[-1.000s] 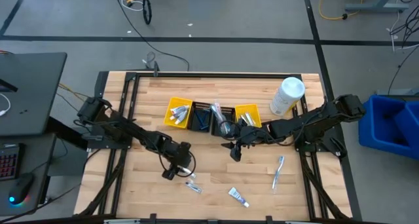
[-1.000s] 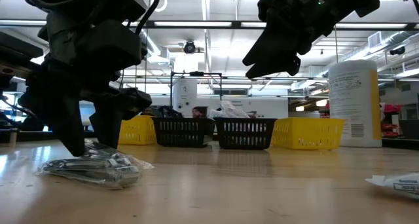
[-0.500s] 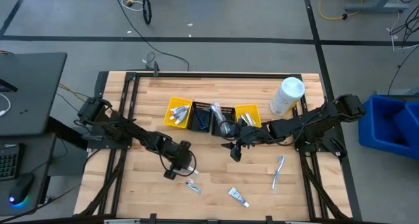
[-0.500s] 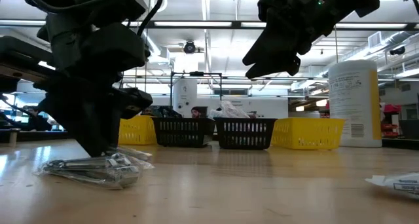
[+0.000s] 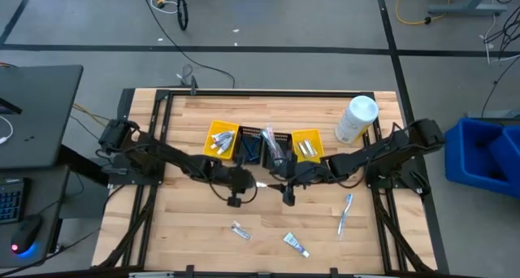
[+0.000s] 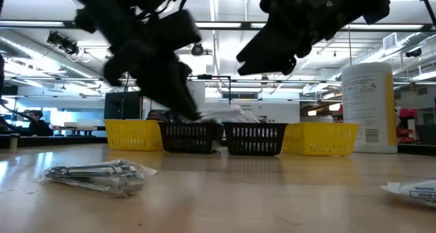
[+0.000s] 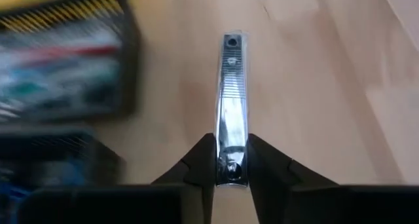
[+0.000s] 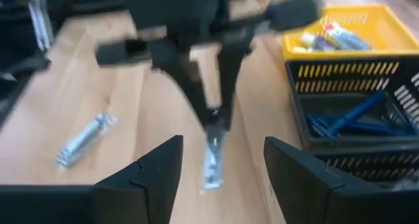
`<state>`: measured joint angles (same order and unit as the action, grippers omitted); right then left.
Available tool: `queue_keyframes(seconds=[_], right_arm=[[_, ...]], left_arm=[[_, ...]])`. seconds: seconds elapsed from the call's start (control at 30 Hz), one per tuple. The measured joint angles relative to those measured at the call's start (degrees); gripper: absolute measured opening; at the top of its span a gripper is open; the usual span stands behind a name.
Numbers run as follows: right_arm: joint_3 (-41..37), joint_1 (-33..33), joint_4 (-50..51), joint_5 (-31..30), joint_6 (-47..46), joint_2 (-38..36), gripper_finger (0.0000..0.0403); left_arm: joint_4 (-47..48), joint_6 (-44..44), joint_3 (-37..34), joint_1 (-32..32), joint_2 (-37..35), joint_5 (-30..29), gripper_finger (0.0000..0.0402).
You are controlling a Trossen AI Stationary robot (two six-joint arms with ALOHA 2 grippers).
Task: Pick & Place Travel size toiletries
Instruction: Put the silver nail cutter into the right yellow bin
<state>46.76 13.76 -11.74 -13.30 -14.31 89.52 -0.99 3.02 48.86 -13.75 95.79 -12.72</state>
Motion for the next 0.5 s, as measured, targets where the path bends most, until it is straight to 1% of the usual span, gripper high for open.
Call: queue_keyframes(seconds=[0.07, 0.2, 0.33, 0.4, 0.5], right_arm=[[0.00, -0.02, 0.15, -0.03, 0.26, 1.12, 0.0232], [0.00, -0.07, 0.00, -0.14, 0.31, 3.20, 0.0248], [0.00, -0.05, -0.13, -1.84, 1.66, 4.72, 0.0261], [0.00, -0.07, -0.12, -1.92, 2.40, 5.09, 0.0263], [0.00, -0.07, -0.20, -2.05, 3.19, 5.15, 0.0255]], left_arm=[[-0.07, 0.20, 1.50, 0.88, -0.02, -0.14, 0.0066], [-0.04, 0.26, 4.24, 2.31, -0.03, 0.05, 0.0066], [-0.10, 1.51, 5.68, 2.88, -0.11, 0.02, 0.0087], [-0.05, 1.96, 6.00, 2.90, -0.11, -0.04, 0.0090], [-0.05, 1.90, 6.08, 2.88, -0.11, 0.04, 0.0079]])
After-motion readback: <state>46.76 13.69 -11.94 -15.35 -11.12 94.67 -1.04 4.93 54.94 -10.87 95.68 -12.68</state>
